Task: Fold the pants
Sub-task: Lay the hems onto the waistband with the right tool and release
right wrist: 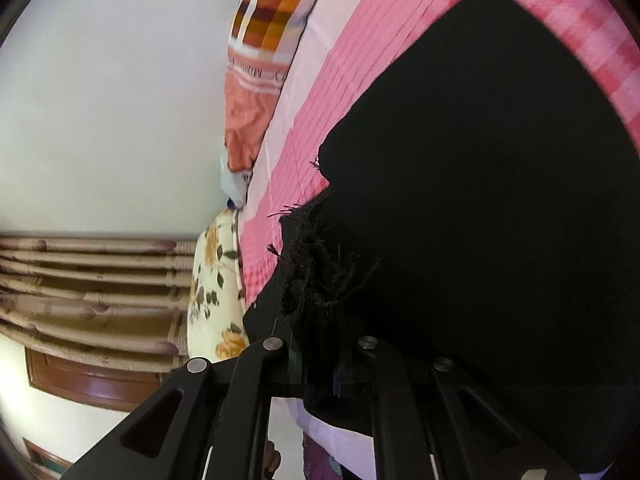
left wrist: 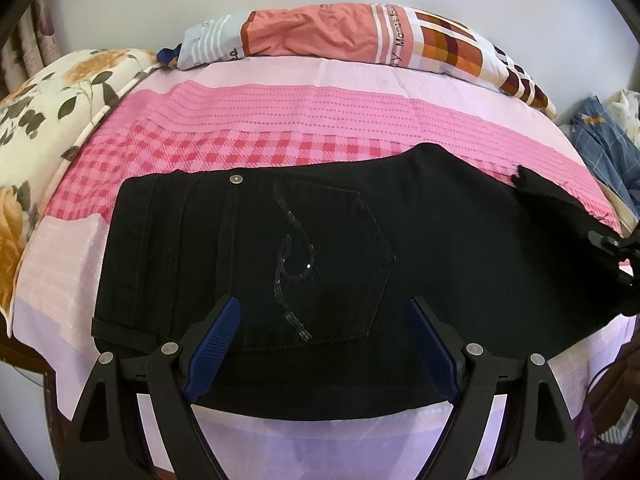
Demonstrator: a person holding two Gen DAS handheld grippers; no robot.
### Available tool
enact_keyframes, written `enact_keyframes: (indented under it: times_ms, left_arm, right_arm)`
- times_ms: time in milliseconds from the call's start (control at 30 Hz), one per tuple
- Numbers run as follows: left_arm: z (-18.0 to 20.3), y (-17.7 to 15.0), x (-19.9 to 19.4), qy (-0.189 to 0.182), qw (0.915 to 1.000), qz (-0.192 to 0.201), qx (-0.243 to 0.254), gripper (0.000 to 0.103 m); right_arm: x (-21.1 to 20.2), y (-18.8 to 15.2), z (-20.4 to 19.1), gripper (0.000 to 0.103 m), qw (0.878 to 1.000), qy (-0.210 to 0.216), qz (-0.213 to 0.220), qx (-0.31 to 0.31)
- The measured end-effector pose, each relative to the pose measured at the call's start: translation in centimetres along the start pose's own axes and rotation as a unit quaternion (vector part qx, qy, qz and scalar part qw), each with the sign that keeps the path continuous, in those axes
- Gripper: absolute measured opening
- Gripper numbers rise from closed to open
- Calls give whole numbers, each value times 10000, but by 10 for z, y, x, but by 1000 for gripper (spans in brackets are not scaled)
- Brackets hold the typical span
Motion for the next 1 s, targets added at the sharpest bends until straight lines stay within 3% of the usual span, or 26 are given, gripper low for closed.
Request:
enact_keyframes:
  times_ms: [400,1000]
  left_arm:
    - [-1,-3,6,-2,9999,-111,5,84]
    - [-1,-7,12,-7,9997,-251,15,84]
  right_arm:
    - [44,-31,-15,8,9980,-18,-600,-203]
    - [75,-45,-24,9,9944,-163,-967,-391]
Point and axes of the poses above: each gripper's, at about its wrist camera, not at the fingertips, and x roughly the way its jaws point, z to its right, y to its top, the point moved 7 cm from there along x, roughly the way its jaws point, and after that the axes turned 7 degrees about -y, right-handed, at the moved point
